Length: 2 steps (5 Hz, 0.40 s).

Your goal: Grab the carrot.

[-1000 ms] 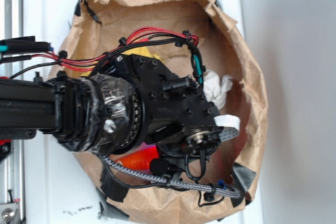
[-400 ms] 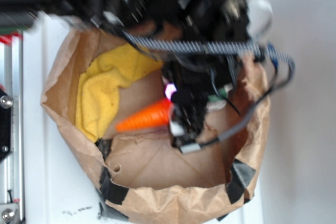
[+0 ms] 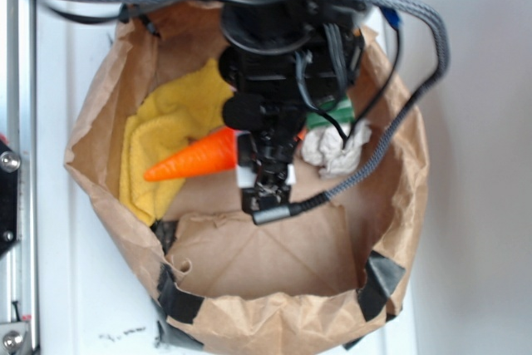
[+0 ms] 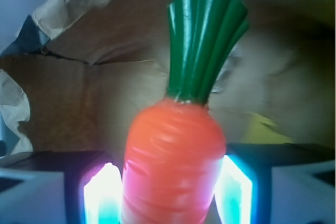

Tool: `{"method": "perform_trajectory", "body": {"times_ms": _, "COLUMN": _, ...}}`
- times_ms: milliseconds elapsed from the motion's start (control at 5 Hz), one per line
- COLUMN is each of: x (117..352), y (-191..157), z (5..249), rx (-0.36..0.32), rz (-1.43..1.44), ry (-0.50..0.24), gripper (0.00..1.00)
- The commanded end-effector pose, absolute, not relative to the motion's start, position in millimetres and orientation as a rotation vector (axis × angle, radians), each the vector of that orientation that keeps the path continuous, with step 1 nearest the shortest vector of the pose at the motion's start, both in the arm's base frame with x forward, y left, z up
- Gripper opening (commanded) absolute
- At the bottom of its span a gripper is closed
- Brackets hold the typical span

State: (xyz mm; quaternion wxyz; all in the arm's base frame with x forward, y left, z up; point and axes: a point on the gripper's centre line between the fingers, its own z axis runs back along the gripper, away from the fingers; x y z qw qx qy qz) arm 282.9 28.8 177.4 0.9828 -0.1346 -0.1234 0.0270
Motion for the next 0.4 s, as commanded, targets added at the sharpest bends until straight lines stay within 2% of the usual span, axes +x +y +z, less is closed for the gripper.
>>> {"method": "perform_trajectory", "body": {"times_ms": 0, "x": 297.3, "y": 8.3, "z": 229.5, "rx": -0.141, "rz": 0.089, "ry": -0.364, "gripper": 0.0}}
{"method": "perform_trajectory", "body": {"times_ms": 200, "x": 293.7, "y": -0.5, "z": 223.7, "rx": -0.067, "rz": 0.005, "ry": -0.435, "gripper": 0.97}}
